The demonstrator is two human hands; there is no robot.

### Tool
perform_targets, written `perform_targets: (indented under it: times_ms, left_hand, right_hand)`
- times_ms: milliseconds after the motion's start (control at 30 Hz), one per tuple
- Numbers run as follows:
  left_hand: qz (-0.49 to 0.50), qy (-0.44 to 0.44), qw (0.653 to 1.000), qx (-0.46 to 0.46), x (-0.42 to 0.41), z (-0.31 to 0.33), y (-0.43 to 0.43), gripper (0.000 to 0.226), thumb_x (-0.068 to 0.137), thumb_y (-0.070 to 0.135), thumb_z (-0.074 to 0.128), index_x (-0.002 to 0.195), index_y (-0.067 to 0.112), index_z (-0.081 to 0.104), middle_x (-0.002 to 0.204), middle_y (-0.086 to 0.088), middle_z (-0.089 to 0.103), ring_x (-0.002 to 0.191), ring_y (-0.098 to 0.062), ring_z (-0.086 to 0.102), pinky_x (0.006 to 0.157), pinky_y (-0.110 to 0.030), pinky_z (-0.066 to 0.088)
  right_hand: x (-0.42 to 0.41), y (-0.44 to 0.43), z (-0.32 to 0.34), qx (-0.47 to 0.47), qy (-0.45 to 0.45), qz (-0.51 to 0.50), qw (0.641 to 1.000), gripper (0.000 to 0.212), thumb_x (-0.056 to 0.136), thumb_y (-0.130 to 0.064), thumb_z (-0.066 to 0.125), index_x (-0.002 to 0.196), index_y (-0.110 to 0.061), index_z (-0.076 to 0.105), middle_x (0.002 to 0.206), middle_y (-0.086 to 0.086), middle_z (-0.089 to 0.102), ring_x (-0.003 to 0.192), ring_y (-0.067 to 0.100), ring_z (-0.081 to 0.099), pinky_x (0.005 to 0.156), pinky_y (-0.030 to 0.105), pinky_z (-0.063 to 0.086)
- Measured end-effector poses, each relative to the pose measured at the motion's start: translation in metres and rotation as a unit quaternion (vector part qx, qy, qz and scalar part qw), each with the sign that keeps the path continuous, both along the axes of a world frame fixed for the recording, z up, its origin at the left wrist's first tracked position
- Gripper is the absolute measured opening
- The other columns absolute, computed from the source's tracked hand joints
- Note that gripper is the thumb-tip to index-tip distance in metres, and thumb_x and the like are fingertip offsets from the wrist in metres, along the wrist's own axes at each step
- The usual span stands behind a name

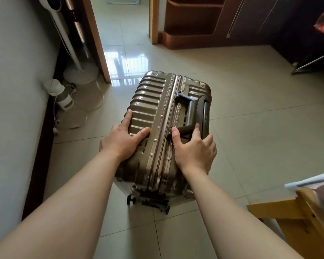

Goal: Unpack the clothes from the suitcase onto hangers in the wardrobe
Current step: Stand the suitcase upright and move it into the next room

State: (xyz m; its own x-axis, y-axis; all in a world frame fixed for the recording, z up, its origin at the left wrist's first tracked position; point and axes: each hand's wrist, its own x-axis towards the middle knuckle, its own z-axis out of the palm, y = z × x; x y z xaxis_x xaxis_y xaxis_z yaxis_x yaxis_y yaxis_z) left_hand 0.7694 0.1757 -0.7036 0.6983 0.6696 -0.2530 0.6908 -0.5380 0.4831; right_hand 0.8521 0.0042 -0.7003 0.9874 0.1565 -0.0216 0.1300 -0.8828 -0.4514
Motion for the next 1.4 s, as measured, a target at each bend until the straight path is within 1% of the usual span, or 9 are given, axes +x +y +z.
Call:
perform_targets:
  times_ms: [67, 200, 400, 500, 667, 833, 1100, 1233, 1400]
  left_hand:
    - [-0.005, 0.000, 1.000, 0.003, 0.018, 0.000, 0.006, 0.083, 0.078, 0.081, 0.033, 0.147, 0.051, -0.003, 0.137, -0.003, 0.046, 0.117, -0.028, 0.052, 0.091, -0.043, 0.044]
    - [-0.007, -0.010, 1.000, 0.002, 0.064, -0.001, 0.019, 0.084, 0.076, 0.084, 0.033, 0.146, 0.053, 0.000, 0.137, -0.002, 0.047, 0.118, -0.029, 0.052, 0.095, -0.044, 0.044]
    - [-0.033, -0.009, 0.999, -0.006, 0.142, -0.003, 0.040, 0.086, 0.075, 0.086, 0.031, 0.147, 0.052, -0.003, 0.137, -0.003, 0.048, 0.117, -0.031, 0.053, 0.096, -0.047, 0.044]
    - [-0.043, -0.012, 0.999, -0.006, 0.185, -0.001, 0.048, 0.085, 0.076, 0.085, 0.032, 0.147, 0.051, -0.001, 0.132, -0.005, 0.049, 0.117, -0.032, 0.053, 0.094, -0.046, 0.042]
    - [-0.065, -0.007, 0.998, 0.003, 0.251, 0.001, 0.060, 0.085, 0.077, 0.085, 0.030, 0.148, 0.050, 0.000, 0.137, -0.005, 0.046, 0.121, -0.032, 0.050, 0.093, -0.045, 0.041]
    - [-0.088, -0.002, 0.996, 0.010, 0.321, 0.001, 0.069, 0.084, 0.077, 0.085, 0.029, 0.147, 0.050, -0.001, 0.138, -0.004, 0.045, 0.120, -0.032, 0.052, 0.088, -0.043, 0.043]
    - [-0.102, -0.008, 0.995, 0.005, 0.443, 0.004, 0.079, 0.082, 0.077, 0.084, 0.033, 0.146, 0.054, -0.001, 0.138, -0.001, 0.045, 0.120, -0.031, 0.052, 0.093, -0.046, 0.044]
    - [-0.102, -0.010, 0.995, 0.005, 0.496, 0.006, 0.080, 0.081, 0.078, 0.081, 0.035, 0.146, 0.053, 0.002, 0.137, -0.001, 0.046, 0.123, -0.030, 0.050, 0.096, -0.045, 0.040]
    - [-0.114, -0.004, 0.993, 0.014, 0.554, 0.006, 0.082, 0.081, 0.078, 0.082, 0.034, 0.146, 0.055, -0.001, 0.138, -0.001, 0.046, 0.123, -0.030, 0.050, 0.095, -0.046, 0.041]
  right_hand:
    - [0.017, 0.005, 0.000, 0.000, 0.001, -0.002, 1.000, 0.085, 0.084, -0.077, 0.030, 0.151, -0.025, 0.027, 0.142, 0.016, 0.038, 0.132, 0.033, 0.034, 0.111, 0.044, 0.028]
    - [0.060, 0.016, 0.001, 0.000, 0.005, -0.011, 1.000, 0.085, 0.084, -0.077, 0.030, 0.151, -0.025, 0.027, 0.143, 0.017, 0.037, 0.133, 0.034, 0.033, 0.111, 0.044, 0.026]
    - [0.133, 0.035, 0.001, -0.008, 0.011, -0.037, 0.999, 0.087, 0.081, -0.080, 0.028, 0.150, -0.027, 0.029, 0.142, 0.017, 0.039, 0.131, 0.034, 0.036, 0.111, 0.046, 0.030]
    - [0.170, 0.042, 0.003, -0.012, 0.012, -0.054, 0.998, 0.086, 0.081, -0.080, 0.028, 0.149, -0.027, 0.029, 0.141, 0.017, 0.040, 0.130, 0.034, 0.037, 0.111, 0.046, 0.031]
    - [0.229, 0.053, 0.004, -0.006, 0.012, -0.071, 0.997, 0.085, 0.082, -0.079, 0.028, 0.149, -0.027, 0.030, 0.144, 0.016, 0.038, 0.133, 0.034, 0.034, 0.112, 0.046, 0.028]
    - [0.292, 0.059, 0.001, -0.005, 0.010, -0.093, 0.996, 0.086, 0.081, -0.081, 0.027, 0.149, -0.028, 0.031, 0.145, 0.017, 0.038, 0.133, 0.035, 0.034, 0.112, 0.047, 0.029]
    - [0.406, 0.067, 0.001, -0.007, 0.014, -0.113, 0.993, 0.087, 0.081, -0.081, 0.026, 0.150, -0.027, 0.030, 0.146, 0.018, 0.036, 0.134, 0.035, 0.033, 0.113, 0.049, 0.027]
    - [0.456, 0.070, 0.004, -0.006, 0.013, -0.114, 0.993, 0.087, 0.081, -0.080, 0.025, 0.150, -0.027, 0.029, 0.146, 0.018, 0.036, 0.134, 0.034, 0.032, 0.114, 0.047, 0.026]
    - [0.510, 0.070, 0.001, -0.006, 0.010, -0.123, 0.992, 0.088, 0.081, -0.080, 0.024, 0.150, -0.027, 0.030, 0.146, 0.018, 0.036, 0.134, 0.034, 0.033, 0.113, 0.047, 0.027]
